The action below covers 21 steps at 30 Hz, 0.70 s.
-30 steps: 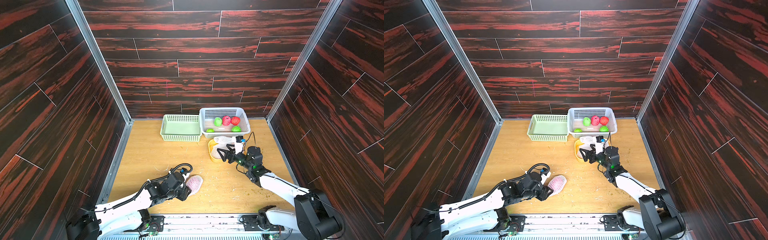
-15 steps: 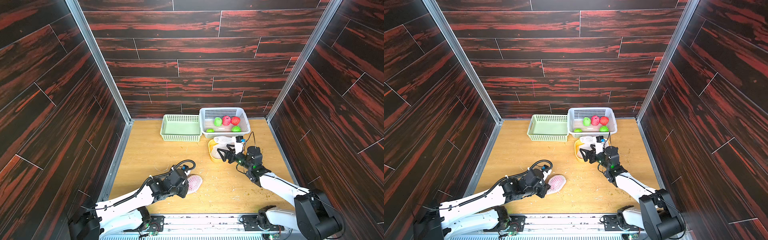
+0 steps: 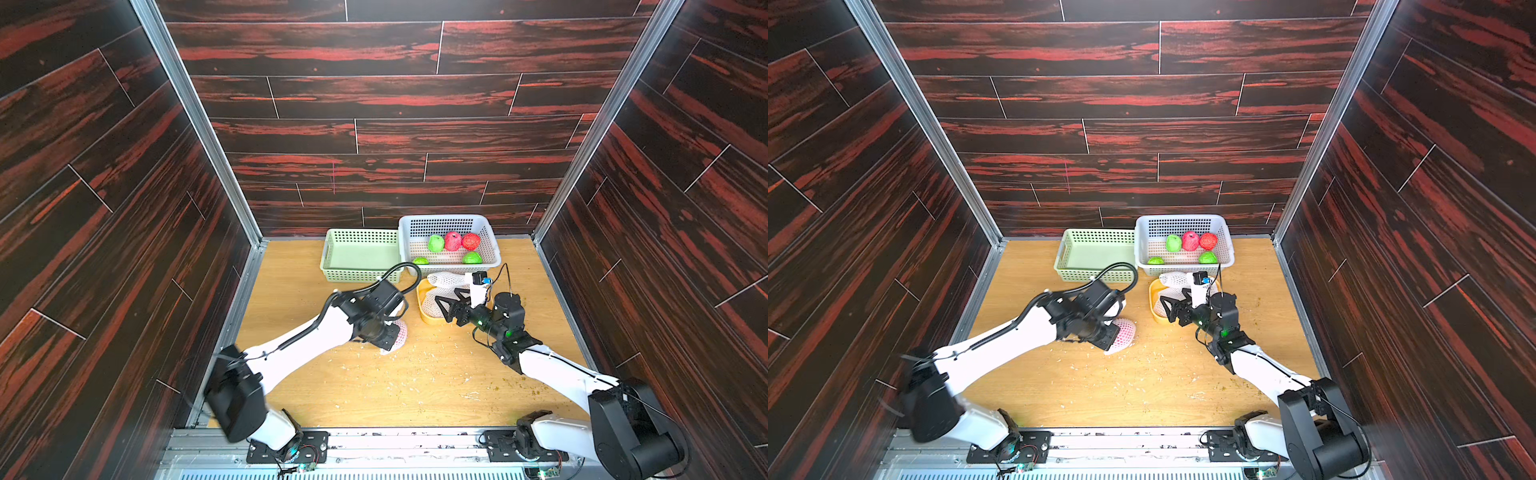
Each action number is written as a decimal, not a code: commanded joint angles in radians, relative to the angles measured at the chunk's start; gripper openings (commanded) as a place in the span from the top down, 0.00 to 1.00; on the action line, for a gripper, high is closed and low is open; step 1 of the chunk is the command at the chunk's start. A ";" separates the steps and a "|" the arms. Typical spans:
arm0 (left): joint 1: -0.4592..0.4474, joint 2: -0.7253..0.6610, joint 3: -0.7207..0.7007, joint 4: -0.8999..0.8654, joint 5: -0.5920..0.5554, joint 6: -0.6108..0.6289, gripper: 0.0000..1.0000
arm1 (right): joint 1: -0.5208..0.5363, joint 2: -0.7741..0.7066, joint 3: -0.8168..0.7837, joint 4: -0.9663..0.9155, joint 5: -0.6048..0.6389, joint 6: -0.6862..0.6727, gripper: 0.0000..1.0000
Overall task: Remove foam nets from apples
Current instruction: Remove the foam net from the apple.
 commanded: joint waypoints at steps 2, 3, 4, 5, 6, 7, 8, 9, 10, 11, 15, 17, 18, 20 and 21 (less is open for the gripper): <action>0.023 0.072 0.145 -0.296 0.161 0.048 1.00 | 0.003 -0.009 -0.002 0.011 0.018 -0.007 0.11; 0.023 0.089 0.174 -0.322 0.170 0.054 1.00 | 0.003 -0.011 -0.002 0.011 0.020 -0.008 0.11; 0.023 0.110 0.204 -0.357 0.163 0.065 1.00 | 0.003 -0.012 -0.002 0.013 0.021 -0.009 0.11; 0.023 0.130 0.237 -0.416 0.163 0.072 1.00 | 0.003 -0.009 -0.003 0.013 0.022 -0.008 0.11; 0.025 0.152 0.275 -0.485 0.160 0.094 1.00 | 0.003 -0.010 -0.003 0.014 0.021 -0.008 0.11; 0.027 0.162 0.297 -0.524 0.166 0.096 1.00 | 0.003 -0.008 -0.004 0.015 0.021 -0.008 0.11; 0.028 0.162 0.304 -0.537 0.170 0.093 1.00 | 0.003 -0.008 -0.003 0.014 0.019 -0.008 0.11; 0.032 0.189 0.299 -0.536 0.177 0.088 1.00 | 0.003 -0.008 -0.002 0.013 0.019 -0.007 0.11; 0.034 0.199 0.292 -0.532 0.187 0.088 1.00 | 0.003 -0.007 -0.002 0.015 0.019 -0.004 0.11; 0.035 0.210 0.287 -0.529 0.191 0.089 1.00 | 0.003 -0.006 -0.004 0.017 0.018 -0.004 0.11; 0.038 0.280 0.308 -0.535 0.184 0.144 1.00 | 0.003 -0.003 -0.002 0.019 0.013 -0.002 0.11; 0.041 0.304 0.326 -0.534 0.171 0.163 1.00 | 0.004 -0.006 -0.005 0.019 0.016 -0.002 0.11; 0.045 0.314 0.344 -0.536 0.163 0.170 1.00 | 0.003 -0.006 -0.004 0.018 0.018 -0.005 0.11; 0.056 0.328 0.365 -0.523 0.157 0.174 1.00 | 0.003 -0.006 -0.004 0.018 0.021 -0.005 0.11; 0.062 0.335 0.369 -0.512 0.162 0.176 1.00 | 0.003 -0.004 -0.004 0.016 0.018 -0.007 0.11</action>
